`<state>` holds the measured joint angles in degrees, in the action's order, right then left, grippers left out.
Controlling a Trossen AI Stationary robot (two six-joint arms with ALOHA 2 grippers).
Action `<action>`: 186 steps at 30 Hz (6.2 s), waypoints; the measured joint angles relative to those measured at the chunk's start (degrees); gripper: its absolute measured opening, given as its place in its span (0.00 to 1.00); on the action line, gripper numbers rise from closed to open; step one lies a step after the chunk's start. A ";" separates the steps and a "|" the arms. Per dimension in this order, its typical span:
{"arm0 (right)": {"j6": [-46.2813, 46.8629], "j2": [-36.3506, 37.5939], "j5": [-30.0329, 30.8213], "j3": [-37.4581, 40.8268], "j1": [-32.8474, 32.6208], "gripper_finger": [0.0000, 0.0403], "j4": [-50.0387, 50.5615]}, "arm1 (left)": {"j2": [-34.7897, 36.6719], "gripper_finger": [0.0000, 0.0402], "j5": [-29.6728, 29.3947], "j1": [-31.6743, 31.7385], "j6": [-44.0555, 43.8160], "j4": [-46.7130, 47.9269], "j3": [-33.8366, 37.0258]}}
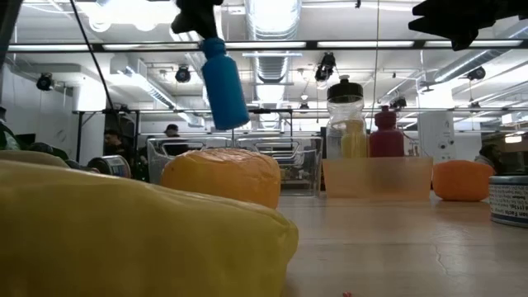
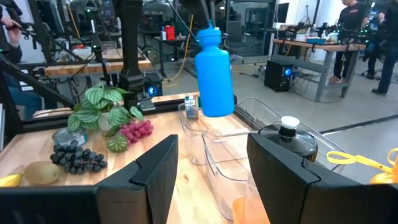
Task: Pick & Place Food Item
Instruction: Put the blue water bottle into the orange bin
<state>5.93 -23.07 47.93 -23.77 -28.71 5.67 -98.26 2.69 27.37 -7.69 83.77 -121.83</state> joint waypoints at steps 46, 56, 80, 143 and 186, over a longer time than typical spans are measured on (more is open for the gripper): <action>-0.08 0.00 0.01 0.00 -0.02 0.47 -0.02 | -13.80 0.14 11.96 2.63 23.16 -26.13 -4.36; -0.10 -0.31 0.01 0.00 0.00 0.47 -0.02 | -16.09 0.14 13.66 3.15 24.59 -28.89 -4.36; -0.04 -0.72 -0.05 0.00 -0.02 0.47 -0.02 | -16.83 0.14 18.85 3.29 30.75 -39.92 3.76; -0.05 -0.72 -0.05 0.00 -0.02 0.47 -0.08 | -8.47 0.14 2.06 -21.59 -1.27 -24.95 8.93; -0.06 -1.16 -0.01 0.00 -0.02 0.47 -0.02 | -17.49 0.17 5.91 -20.95 -4.21 -24.73 8.97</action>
<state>5.87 -24.23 47.92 -23.77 -28.73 5.65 -115.74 8.60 6.42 -11.90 59.03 -112.86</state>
